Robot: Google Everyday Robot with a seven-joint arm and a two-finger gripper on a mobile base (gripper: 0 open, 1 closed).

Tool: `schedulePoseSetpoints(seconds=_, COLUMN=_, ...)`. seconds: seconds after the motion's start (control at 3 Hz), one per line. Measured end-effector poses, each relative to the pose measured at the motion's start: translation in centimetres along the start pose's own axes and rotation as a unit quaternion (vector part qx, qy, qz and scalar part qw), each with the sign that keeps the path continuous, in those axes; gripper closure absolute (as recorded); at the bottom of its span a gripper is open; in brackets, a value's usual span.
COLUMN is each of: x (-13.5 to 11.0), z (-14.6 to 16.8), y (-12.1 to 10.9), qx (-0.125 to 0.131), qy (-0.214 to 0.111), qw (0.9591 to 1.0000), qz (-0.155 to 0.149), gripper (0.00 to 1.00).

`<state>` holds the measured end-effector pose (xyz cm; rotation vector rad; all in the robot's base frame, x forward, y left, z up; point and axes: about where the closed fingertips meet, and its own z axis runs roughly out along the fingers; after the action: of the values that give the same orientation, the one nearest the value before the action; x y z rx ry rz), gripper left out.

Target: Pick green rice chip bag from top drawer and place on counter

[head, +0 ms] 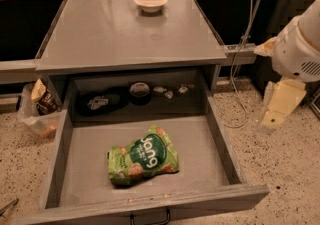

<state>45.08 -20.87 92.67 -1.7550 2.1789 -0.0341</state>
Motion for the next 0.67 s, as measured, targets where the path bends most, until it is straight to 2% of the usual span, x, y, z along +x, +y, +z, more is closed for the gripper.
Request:
schedulePoseSetpoints(seconds=0.33, x=-0.2, z=7.9, y=-0.6, qx=-0.02, qy=-0.047, qw=0.9987, qz=-0.005, gripper=0.0)
schedulePoseSetpoints(seconds=0.67, x=-2.7, z=13.9, y=-0.9, qx=-0.047, qy=-0.105, qw=0.9929, qz=-0.031, gripper=0.0)
